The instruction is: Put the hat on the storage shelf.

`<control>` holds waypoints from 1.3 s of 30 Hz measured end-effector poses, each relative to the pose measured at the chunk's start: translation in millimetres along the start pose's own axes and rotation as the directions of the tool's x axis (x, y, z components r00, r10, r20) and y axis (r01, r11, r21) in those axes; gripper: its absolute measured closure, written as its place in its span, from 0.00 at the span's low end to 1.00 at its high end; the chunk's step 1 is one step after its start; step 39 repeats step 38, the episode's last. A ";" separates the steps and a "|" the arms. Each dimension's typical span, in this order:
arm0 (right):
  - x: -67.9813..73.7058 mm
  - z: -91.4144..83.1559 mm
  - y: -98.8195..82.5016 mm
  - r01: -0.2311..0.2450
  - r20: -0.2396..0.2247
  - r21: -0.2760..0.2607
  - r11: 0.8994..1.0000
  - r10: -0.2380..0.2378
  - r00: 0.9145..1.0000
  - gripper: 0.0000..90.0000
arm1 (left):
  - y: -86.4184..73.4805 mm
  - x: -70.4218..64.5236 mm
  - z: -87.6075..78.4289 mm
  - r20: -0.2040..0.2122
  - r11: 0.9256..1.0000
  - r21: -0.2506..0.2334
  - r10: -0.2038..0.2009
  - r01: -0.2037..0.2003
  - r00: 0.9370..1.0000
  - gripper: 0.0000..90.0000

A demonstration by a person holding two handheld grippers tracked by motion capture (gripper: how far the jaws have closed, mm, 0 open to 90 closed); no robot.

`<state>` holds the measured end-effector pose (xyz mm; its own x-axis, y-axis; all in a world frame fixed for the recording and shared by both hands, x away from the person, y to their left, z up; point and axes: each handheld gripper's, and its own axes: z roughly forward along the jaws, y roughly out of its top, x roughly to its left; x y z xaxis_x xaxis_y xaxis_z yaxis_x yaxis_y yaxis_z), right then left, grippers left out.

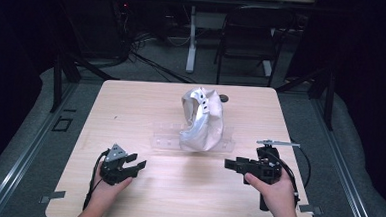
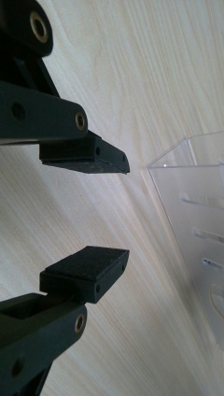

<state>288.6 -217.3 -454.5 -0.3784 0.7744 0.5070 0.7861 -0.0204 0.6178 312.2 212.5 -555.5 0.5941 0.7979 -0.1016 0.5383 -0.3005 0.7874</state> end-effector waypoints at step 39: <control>-35.7 44.9 -19.6 -0.060 0.010 -0.107 0.992 0.061 0.998 0.48 | 1.2 -9.2 4.9 -0.004 0.999 -0.003 0.042 -0.042 0.999 0.55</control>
